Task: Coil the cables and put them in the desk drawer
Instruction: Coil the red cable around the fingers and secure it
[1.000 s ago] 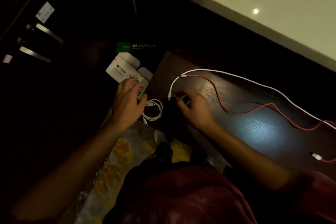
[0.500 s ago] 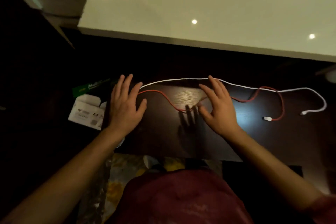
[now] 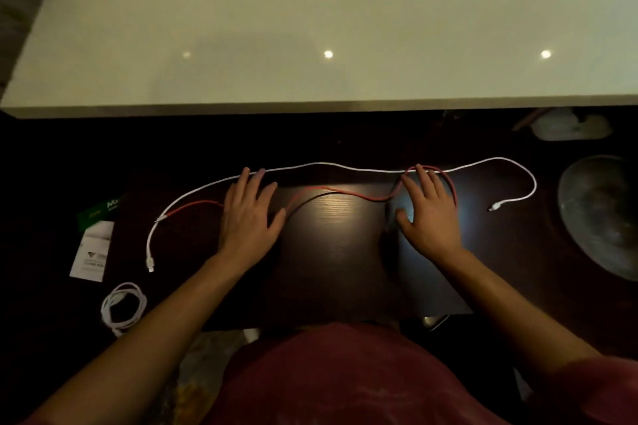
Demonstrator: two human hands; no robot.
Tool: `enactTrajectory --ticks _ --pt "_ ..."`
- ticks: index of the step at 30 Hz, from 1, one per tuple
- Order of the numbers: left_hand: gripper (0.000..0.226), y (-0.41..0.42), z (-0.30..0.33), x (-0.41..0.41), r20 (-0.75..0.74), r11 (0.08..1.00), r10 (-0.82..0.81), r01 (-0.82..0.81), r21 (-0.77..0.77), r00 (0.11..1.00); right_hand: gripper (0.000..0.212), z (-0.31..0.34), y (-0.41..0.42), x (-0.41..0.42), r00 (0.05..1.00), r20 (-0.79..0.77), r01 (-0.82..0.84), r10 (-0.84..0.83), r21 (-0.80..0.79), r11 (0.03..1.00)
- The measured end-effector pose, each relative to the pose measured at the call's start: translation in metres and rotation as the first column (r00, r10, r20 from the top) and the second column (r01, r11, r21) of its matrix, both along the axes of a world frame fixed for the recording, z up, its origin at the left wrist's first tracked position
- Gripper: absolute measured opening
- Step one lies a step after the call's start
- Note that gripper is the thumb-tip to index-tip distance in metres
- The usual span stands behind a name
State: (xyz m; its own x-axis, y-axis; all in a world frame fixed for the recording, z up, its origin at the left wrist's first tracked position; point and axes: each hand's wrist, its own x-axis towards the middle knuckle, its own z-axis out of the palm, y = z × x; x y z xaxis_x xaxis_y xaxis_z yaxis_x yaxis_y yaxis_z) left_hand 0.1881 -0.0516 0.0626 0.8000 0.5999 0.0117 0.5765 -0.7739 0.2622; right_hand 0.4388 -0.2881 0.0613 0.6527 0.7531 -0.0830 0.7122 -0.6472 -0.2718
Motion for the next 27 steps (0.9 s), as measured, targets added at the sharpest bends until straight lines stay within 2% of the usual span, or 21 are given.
enactTrajectory --ticks 4,6,7,9,11,12,15,18,24,27 --pt "0.064 -0.022 -0.012 0.02 -0.179 0.971 0.089 -0.125 -0.202 0.98 0.073 -0.018 -0.002 0.016 0.997 -0.068 -0.051 0.041 -0.148 0.988" --pt "0.069 -0.037 -0.018 0.035 -0.254 0.93 0.167 -0.238 -0.281 0.953 0.072 -0.026 -0.007 0.03 0.987 -0.109 -0.138 0.117 -0.21 0.968" --pt "0.067 -0.036 -0.02 0.034 -0.283 0.915 0.181 -0.267 -0.302 0.942 0.074 -0.028 -0.003 0.029 0.983 -0.123 -0.163 0.137 -0.238 0.958" --pt "0.047 -0.046 -0.024 0.039 -0.292 0.896 0.211 -0.304 -0.325 0.933 0.075 -0.034 -0.003 0.039 0.965 -0.155 -0.249 0.213 -0.269 0.93" --pt "0.026 -0.05 -0.025 0.037 -0.249 0.896 0.211 -0.289 -0.337 0.945 0.076 -0.038 0.0 0.039 0.957 -0.181 -0.272 0.227 -0.291 0.917" --pt "0.026 -0.052 -0.021 0.04 -0.224 0.897 0.202 -0.272 -0.348 0.953 0.075 -0.039 0.001 0.042 0.956 -0.187 -0.275 0.226 -0.299 0.914" --pt "0.034 -0.049 0.002 0.049 -0.111 0.919 0.138 -0.169 -0.356 0.984 0.064 -0.043 0.005 0.044 0.961 -0.142 -0.268 0.236 -0.278 0.922" --pt "0.048 -0.044 0.037 0.064 0.041 0.921 0.104 -0.08 -0.382 0.994 0.035 -0.045 0.012 0.046 0.962 -0.081 -0.273 0.261 -0.219 0.937" --pt "0.013 -0.053 0.107 0.099 0.327 0.895 0.083 0.074 -0.44 0.941 0.018 -0.035 0.016 0.046 0.904 -0.324 -0.328 0.281 -0.1 0.939" --pt "0.012 -0.061 0.131 0.113 0.369 0.894 0.022 0.146 -0.423 0.929 0.02 0.001 0.021 0.051 0.865 -0.392 -0.318 0.313 0.053 0.947"
